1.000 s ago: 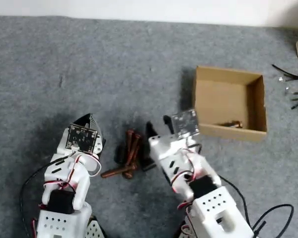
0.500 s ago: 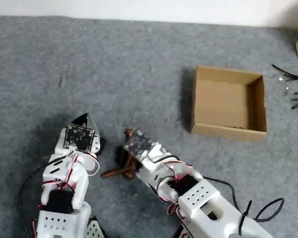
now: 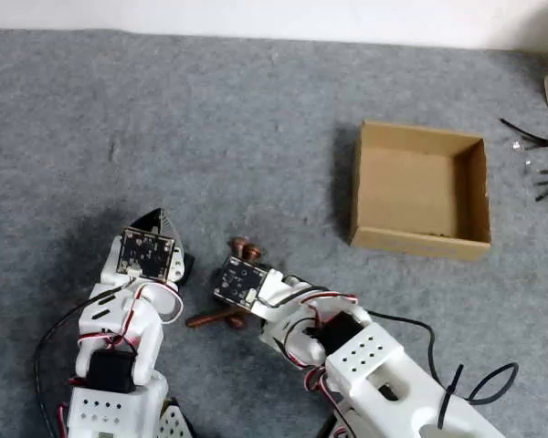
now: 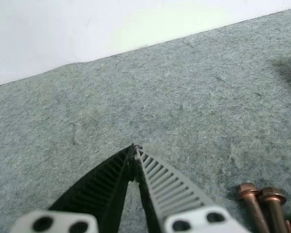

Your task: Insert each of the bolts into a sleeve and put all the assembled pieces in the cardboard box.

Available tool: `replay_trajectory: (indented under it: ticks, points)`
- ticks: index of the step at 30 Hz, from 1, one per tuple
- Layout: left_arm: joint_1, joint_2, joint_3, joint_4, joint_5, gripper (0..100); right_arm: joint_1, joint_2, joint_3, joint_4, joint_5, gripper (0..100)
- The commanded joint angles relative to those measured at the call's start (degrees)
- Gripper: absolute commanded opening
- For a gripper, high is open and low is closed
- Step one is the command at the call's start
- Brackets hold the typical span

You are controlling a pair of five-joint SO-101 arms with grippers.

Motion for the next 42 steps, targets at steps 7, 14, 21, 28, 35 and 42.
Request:
replay_trajectory:
  ticks: [7, 14, 21, 28, 35, 42]
  points:
    - [-0.3, -0.6, -0.1, -1.6, 0.0, 1, -0.6, 0.1, -2.9, 0.0, 0.7, 15.6]
    - [-0.9, -0.6, -0.3, -1.6, 0.0, 1, -0.6, 0.2, -2.7, -2.2, 0.7, 15.5]
    - [-6.2, -0.6, -0.7, -1.6, 6.6, 1, -0.6, 0.3, -2.9, -2.2, 2.2, 15.5]
    - [-6.6, -0.6, -1.0, -1.6, 6.9, 1, -0.6, 8.4, -3.2, -4.1, 2.3, 15.5]
    - [-6.6, -0.6, -0.8, -1.6, 6.7, 1, -0.6, 22.5, -9.6, -6.3, 2.3, 15.5]
    - [-6.6, -0.6, -0.8, -1.6, 6.7, 1, -0.3, 31.7, -11.8, -6.2, 5.3, 15.5]
